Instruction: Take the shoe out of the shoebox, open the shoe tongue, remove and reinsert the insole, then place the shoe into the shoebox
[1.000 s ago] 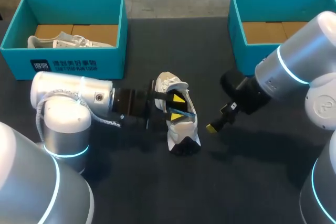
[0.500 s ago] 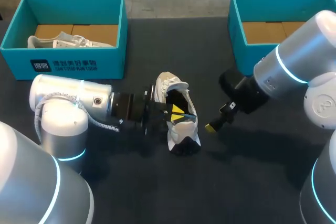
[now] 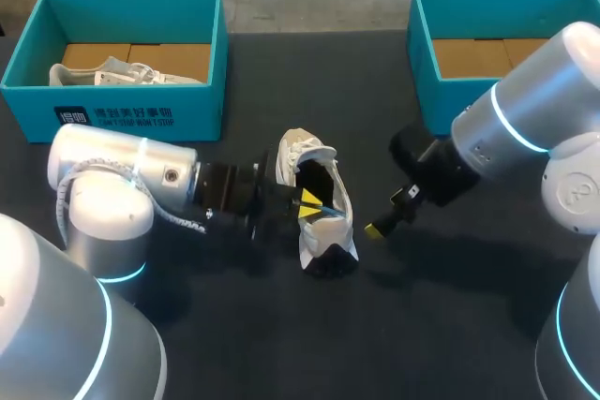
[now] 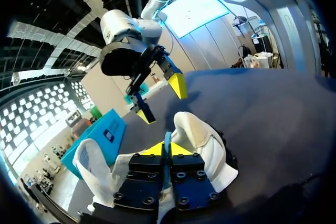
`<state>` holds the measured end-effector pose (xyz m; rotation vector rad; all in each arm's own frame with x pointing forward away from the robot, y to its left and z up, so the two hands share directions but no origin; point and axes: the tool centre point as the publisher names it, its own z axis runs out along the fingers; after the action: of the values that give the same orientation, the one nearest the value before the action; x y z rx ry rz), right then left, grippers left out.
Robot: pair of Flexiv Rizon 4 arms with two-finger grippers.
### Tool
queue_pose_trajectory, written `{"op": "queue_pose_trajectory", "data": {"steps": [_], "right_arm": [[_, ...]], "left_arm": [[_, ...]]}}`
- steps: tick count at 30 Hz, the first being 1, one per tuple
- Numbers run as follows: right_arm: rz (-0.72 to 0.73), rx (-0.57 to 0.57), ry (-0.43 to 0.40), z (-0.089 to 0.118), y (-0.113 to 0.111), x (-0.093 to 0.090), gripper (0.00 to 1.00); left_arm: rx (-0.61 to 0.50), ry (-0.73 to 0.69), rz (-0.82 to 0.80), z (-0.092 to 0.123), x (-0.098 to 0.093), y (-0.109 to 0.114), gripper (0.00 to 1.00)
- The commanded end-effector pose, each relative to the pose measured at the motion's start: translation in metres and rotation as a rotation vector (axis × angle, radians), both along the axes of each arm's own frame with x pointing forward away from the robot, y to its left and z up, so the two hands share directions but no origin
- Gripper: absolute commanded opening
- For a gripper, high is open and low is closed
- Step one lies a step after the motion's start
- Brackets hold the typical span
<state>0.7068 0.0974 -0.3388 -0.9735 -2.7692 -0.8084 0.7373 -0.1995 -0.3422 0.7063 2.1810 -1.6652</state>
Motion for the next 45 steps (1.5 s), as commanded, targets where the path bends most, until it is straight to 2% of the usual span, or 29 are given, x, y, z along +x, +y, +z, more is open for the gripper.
{"op": "queue_pose_trajectory", "data": {"steps": [1, 2, 3, 6, 11, 16, 18, 19, 20, 22, 28, 35, 45], "right_arm": [[-0.006, -0.007, -0.006, 0.001, 0.002, -0.002, 1.00], [-0.007, -0.007, -0.007, 0.001, 0.002, -0.002, 1.00], [-0.007, -0.006, -0.007, 0.001, 0.002, -0.003, 1.00], [-0.005, -0.004, -0.008, 0.001, 0.003, -0.004, 1.00], [-0.006, -0.001, -0.009, 0.001, 0.004, -0.004, 1.00], [-0.005, -0.001, -0.012, 0.003, 0.004, -0.004, 1.00], [-0.010, -0.002, -0.013, 0.004, 0.002, -0.003, 1.00], [-0.011, -0.002, -0.013, 0.005, 0.001, -0.003, 1.00], [-0.012, -0.003, -0.014, 0.007, 0.000, -0.003, 1.00], [-0.013, -0.005, -0.022, 0.011, 0.000, -0.003, 1.00], [-0.026, -0.004, -0.044, 0.025, -0.005, -0.005, 1.00], [-0.037, -0.003, -0.056, 0.031, -0.006, -0.008, 1.00], [-0.037, -0.014, -0.050, 0.033, -0.004, -0.012, 1.00]], "left_arm": [[-0.014, -0.010, 0.011, 0.006, -0.002, 0.002, 0.49], [-0.016, -0.016, 0.011, 0.008, -0.002, 0.002, 0.76], [-0.019, -0.018, 0.011, 0.010, -0.002, 0.002, 0.88], [-0.032, -0.021, 0.011, 0.016, -0.003, 0.003, 0.89], [-0.046, -0.038, 0.014, 0.027, -0.003, 0.007, 0.84], [-0.048, -0.046, 0.012, 0.035, -0.002, 0.010, 0.71], [-0.043, -0.051, 0.006, 0.036, -0.001, 0.011, 0.51], [-0.035, -0.053, -0.003, 0.037, -0.001, 0.011, 0.46], [-0.027, -0.055, -0.011, 0.038, -0.001, 0.012, 0.36], [-0.004, -0.056, -0.040, 0.038, -0.001, 0.014, 0.00], [0.073, -0.074, -0.144, 0.040, -0.002, 0.015, 0.00], [0.163, -0.130, -0.262, 0.051, 0.000, 0.020, 0.00], [0.170, -0.119, -0.279, 0.054, -0.001, 0.021, 0.00]]}}
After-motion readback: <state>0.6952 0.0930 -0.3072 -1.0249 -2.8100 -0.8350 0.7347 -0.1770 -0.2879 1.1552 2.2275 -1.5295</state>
